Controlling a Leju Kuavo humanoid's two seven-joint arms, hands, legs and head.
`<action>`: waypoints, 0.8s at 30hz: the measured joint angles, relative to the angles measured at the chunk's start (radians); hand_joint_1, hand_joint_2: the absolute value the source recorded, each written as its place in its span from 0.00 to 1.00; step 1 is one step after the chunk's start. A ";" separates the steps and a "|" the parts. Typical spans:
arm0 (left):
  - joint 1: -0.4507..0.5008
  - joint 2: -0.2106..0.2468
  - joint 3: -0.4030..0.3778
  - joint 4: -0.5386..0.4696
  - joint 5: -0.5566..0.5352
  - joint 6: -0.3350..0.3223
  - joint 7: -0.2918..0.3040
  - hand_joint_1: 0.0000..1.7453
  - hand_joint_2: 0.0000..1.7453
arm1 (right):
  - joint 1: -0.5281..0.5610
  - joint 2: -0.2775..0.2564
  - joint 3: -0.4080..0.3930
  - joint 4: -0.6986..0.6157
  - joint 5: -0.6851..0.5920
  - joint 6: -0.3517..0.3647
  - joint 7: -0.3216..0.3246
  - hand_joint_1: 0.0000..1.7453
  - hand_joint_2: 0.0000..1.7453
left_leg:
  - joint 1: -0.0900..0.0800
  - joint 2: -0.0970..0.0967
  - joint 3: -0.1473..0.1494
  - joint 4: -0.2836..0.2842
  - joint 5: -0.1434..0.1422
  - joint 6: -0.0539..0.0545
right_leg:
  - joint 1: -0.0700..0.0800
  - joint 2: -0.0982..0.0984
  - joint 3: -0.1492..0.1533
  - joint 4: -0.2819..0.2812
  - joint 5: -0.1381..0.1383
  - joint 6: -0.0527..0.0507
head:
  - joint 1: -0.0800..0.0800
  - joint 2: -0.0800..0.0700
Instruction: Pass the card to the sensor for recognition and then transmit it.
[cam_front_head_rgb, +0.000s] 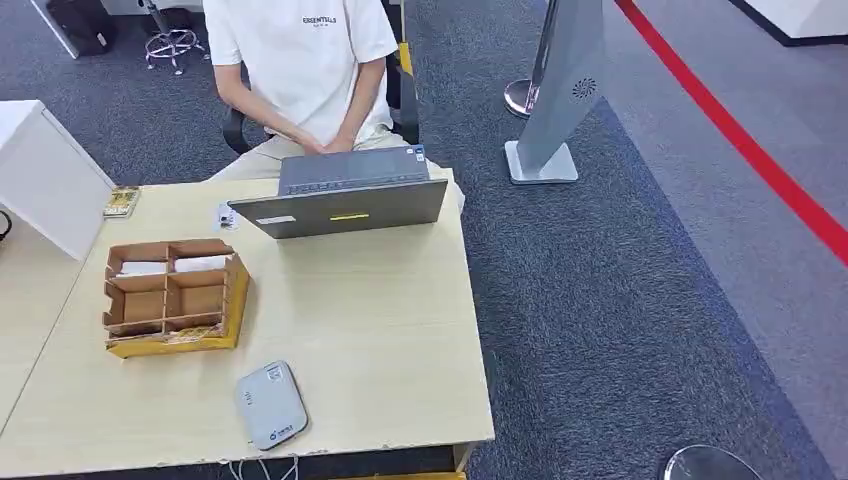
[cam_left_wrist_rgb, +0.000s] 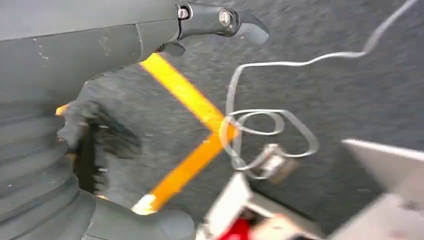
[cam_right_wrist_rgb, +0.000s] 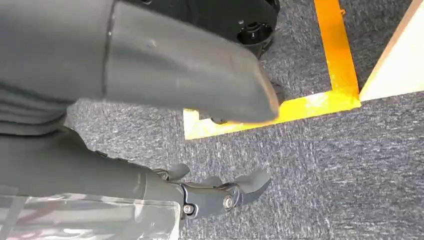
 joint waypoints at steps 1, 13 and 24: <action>0.005 -0.008 0.003 -0.032 0.005 0.000 -0.007 0.00 1.00 | -0.001 0.000 0.001 0.002 -0.002 -0.002 -0.002 0.00 1.00 | 0.000 0.000 0.000 0.000 0.000 0.000 | 0.000 0.000 0.000 0.000 0.000 0.000 | 0.000 0.000; 0.080 -0.070 0.003 -0.362 0.070 0.053 -0.076 0.00 1.00 | -0.007 0.000 0.008 0.014 -0.034 -0.018 -0.013 0.00 1.00 | 0.000 0.000 0.000 0.000 0.000 0.000 | 0.000 0.000 0.000 0.000 0.000 0.000 | 0.000 0.000; 0.163 -0.132 -0.064 -0.777 0.118 0.121 -0.166 0.00 1.00 | -0.013 0.000 0.022 0.025 -0.065 -0.033 -0.020 0.00 1.00 | 0.000 0.000 0.000 0.000 0.000 0.000 | 0.000 0.000 0.000 0.000 0.000 0.000 | 0.000 0.000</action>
